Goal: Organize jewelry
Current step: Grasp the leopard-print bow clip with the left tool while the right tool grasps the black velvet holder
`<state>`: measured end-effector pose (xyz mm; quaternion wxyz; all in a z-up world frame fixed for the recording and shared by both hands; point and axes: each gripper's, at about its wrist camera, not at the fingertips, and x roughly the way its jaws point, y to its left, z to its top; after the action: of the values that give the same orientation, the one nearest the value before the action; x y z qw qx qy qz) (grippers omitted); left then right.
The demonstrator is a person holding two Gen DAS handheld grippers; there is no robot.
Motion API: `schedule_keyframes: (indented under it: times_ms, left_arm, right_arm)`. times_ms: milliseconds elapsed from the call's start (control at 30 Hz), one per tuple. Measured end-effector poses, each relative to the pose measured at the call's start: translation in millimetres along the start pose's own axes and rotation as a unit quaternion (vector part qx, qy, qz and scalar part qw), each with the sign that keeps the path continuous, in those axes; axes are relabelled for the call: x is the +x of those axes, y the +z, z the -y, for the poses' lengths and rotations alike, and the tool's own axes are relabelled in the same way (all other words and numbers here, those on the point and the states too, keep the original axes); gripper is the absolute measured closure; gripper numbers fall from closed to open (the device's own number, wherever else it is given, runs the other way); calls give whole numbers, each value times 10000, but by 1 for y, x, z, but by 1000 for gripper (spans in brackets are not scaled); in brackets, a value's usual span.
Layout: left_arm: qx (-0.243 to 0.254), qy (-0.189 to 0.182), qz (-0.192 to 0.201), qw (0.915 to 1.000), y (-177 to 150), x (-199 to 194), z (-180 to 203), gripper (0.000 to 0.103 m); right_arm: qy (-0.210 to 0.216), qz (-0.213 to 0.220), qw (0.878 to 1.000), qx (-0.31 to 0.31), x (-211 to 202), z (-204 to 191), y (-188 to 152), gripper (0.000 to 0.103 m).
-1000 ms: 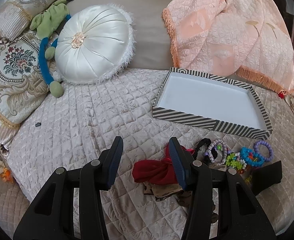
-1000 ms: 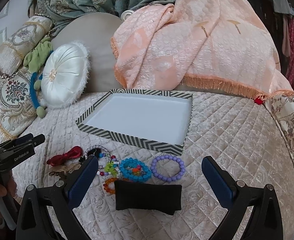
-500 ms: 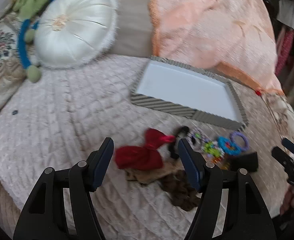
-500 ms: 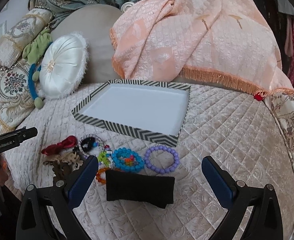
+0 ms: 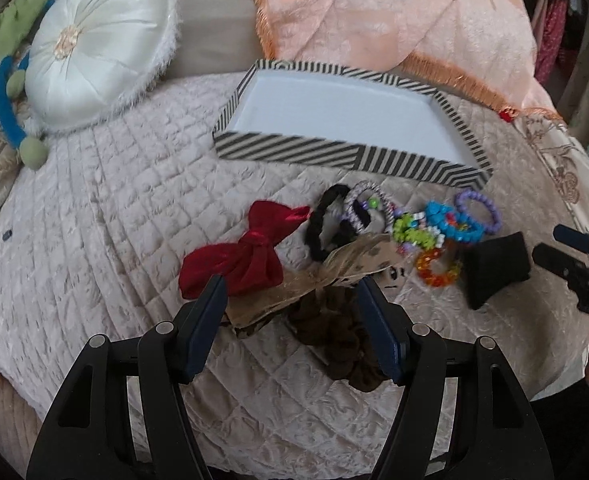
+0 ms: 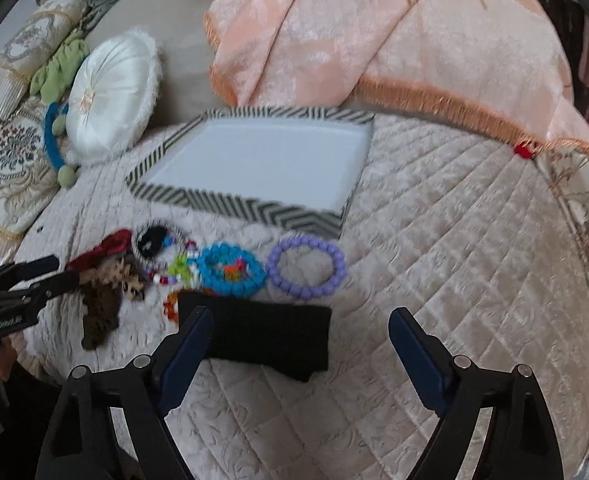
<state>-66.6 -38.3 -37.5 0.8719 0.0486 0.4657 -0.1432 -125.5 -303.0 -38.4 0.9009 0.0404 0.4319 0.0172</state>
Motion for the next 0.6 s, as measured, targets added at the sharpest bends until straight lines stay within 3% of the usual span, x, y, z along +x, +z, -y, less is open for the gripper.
schedule_keyframes:
  times_ms: [200,367,400,433,467,500,600]
  left_arm:
    - [-142,-35,-316,9994,-6,22,2,36]
    - [-125,-20,-396,9991,-9,35,8,36]
    - [-163,-53,-403,9990,-9,36,8,36]
    - [-228,-111,-426,9988,-9,38,7,36]
    - [-305,-192,-454,9983,-9,40,6,39]
    - [-364,-274,-460,9979,-8,39,4,51]
    - [-340,-301,-415,9981,-7,34,4,73]
  right_arm:
    - [-33,-356,9993,-67,23,-1,-5,14]
    - [94,-513,9984,236,37,5,-4,15]
    - [214,-537,9977,356,40,8,-4,21]
    - [358,-583,9964,495,43,12,-5,39]
    - [496,-642,9947,630,46,15,-5,52]
    - [551,-614,9938,743,45,18,-5,62]
    - [604,-374,9954,650,28,17,-3,84]
